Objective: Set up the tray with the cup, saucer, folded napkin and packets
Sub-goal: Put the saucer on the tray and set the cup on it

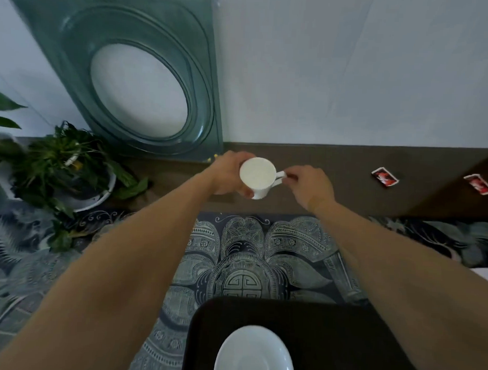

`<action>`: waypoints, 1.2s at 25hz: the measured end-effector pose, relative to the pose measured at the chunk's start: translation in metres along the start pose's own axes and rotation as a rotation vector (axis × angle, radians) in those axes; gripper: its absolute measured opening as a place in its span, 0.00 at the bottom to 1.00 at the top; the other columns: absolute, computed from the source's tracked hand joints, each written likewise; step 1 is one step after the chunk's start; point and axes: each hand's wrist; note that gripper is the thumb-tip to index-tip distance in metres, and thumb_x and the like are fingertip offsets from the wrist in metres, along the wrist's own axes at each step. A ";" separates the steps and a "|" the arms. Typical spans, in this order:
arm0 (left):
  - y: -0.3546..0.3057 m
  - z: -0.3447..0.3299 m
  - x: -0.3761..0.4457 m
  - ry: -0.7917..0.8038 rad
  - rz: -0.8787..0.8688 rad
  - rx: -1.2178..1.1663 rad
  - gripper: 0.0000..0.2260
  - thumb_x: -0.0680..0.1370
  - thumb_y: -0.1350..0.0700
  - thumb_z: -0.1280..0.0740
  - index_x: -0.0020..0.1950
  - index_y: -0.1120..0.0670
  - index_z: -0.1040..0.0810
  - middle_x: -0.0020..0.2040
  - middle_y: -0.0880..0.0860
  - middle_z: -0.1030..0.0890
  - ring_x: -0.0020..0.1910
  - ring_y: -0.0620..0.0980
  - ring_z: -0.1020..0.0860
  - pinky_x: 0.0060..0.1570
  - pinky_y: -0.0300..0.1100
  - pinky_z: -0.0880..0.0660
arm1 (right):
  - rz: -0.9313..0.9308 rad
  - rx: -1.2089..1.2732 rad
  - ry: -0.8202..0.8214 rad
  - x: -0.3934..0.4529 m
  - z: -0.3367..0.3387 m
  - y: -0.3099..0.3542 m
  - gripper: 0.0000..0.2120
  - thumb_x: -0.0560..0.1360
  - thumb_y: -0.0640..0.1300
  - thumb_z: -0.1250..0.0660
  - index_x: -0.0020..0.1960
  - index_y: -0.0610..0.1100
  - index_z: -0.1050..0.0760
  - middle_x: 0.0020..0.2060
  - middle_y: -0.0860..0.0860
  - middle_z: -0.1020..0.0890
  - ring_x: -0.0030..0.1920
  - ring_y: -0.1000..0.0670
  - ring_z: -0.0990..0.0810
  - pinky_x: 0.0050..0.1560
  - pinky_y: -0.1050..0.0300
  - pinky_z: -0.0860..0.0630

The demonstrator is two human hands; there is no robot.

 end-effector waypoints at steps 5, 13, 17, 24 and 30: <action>-0.015 -0.020 -0.102 -0.019 -0.004 -0.236 0.36 0.61 0.61 0.18 0.66 0.52 0.26 0.58 0.46 0.21 0.59 0.47 0.26 0.65 0.50 0.30 | 0.016 0.103 -0.026 -0.092 0.013 0.013 0.10 0.78 0.47 0.34 0.58 0.51 0.19 0.42 0.50 0.17 0.34 0.53 0.26 0.37 0.58 0.31; -0.023 -0.060 -0.225 -0.017 0.040 -0.239 0.35 0.62 0.56 0.18 0.65 0.40 0.28 0.62 0.48 0.29 0.61 0.48 0.30 0.68 0.54 0.32 | 0.045 0.230 0.039 -0.225 0.003 0.016 0.11 0.77 0.48 0.32 0.58 0.51 0.19 0.43 0.54 0.17 0.40 0.55 0.23 0.40 0.60 0.29; -0.014 -0.090 -0.263 0.003 0.048 -0.253 0.37 0.62 0.56 0.18 0.67 0.42 0.29 0.62 0.47 0.29 0.62 0.47 0.30 0.68 0.54 0.32 | 0.031 0.260 0.079 -0.270 -0.014 0.009 0.11 0.76 0.49 0.32 0.58 0.53 0.19 0.42 0.58 0.18 0.42 0.56 0.21 0.47 0.54 0.23; 0.012 -0.146 -0.292 0.123 0.082 -0.176 0.40 0.62 0.56 0.19 0.70 0.41 0.31 0.64 0.47 0.31 0.64 0.51 0.32 0.67 0.59 0.32 | -0.054 0.271 0.202 -0.330 -0.061 -0.019 0.12 0.75 0.50 0.31 0.58 0.54 0.20 0.48 0.57 0.16 0.46 0.60 0.21 0.53 0.59 0.24; 0.019 -0.168 -0.294 0.211 0.043 0.028 0.39 0.66 0.58 0.23 0.73 0.44 0.34 0.67 0.50 0.32 0.68 0.55 0.38 0.70 0.54 0.41 | -0.177 0.225 0.298 -0.358 -0.089 -0.027 0.13 0.76 0.52 0.31 0.60 0.55 0.21 0.50 0.60 0.18 0.44 0.63 0.24 0.47 0.65 0.30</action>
Point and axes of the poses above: each hand's wrist, its own x-axis towards the middle knuckle, its own z-axis out of the back of the hand, y = z × x
